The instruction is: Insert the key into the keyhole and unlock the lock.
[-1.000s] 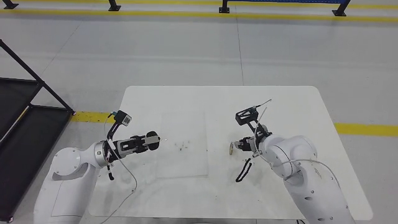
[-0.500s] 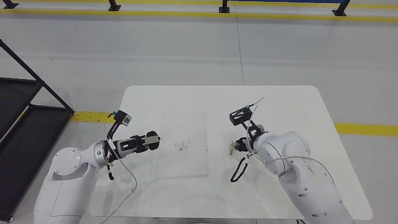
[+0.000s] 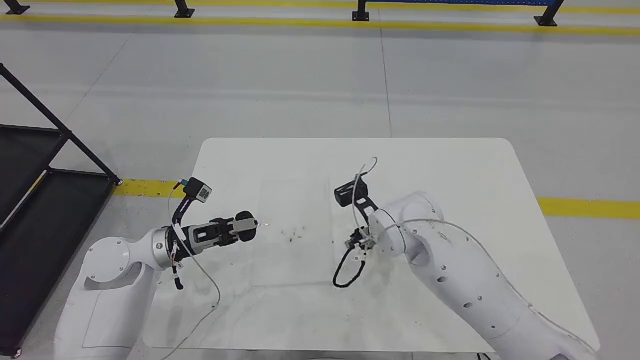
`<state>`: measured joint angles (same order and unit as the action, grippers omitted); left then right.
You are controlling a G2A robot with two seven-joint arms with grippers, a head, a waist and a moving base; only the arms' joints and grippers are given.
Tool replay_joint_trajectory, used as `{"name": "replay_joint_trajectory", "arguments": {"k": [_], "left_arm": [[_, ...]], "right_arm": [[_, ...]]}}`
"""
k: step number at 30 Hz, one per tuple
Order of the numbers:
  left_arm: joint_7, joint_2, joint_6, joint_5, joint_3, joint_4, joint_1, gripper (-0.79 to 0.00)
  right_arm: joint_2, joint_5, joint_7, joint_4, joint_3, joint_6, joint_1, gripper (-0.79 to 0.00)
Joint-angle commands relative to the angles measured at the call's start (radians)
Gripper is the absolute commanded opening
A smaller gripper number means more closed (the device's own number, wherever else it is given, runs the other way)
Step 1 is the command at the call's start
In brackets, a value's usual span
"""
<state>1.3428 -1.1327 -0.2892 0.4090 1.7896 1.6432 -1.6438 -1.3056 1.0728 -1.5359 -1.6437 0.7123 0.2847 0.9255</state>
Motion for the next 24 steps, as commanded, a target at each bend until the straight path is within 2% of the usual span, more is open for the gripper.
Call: {"name": "replay_joint_trajectory", "arguments": {"k": [1,17,18,19,20,23,24], "left_arm": [[0.0,0.0,0.0,0.0,0.0,0.0,0.0,-0.785],[0.0,0.0,0.0,0.0,0.0,0.0,0.0,-0.785],[0.0,0.0,0.0,0.0,0.0,0.0,0.0,-0.785],[0.0,0.0,0.0,0.0,0.0,0.0,0.0,-0.785],[0.0,0.0,0.0,0.0,0.0,0.0,0.0,-0.785],[0.0,0.0,0.0,0.0,0.0,0.0,0.0,-0.785],[0.0,0.0,0.0,0.0,0.0,0.0,0.0,-0.785]], "right_arm": [[-0.004,-0.023,0.0,0.045,-0.011,0.0,-0.019,0.0],[-0.027,-0.186,0.0,0.225,-0.037,0.0,-0.099,0.0],[-0.03,-0.192,0.0,0.232,-0.039,0.0,-0.102,-0.043],[-0.032,-0.196,0.0,0.24,-0.04,0.0,-0.104,-0.142],[-0.034,-0.197,0.001,0.248,-0.042,0.001,-0.107,-0.206],[-0.04,-0.202,0.006,0.266,-0.046,0.006,-0.112,-0.342],[-0.042,-0.205,0.01,0.271,-0.046,0.009,-0.113,-0.36]]}}
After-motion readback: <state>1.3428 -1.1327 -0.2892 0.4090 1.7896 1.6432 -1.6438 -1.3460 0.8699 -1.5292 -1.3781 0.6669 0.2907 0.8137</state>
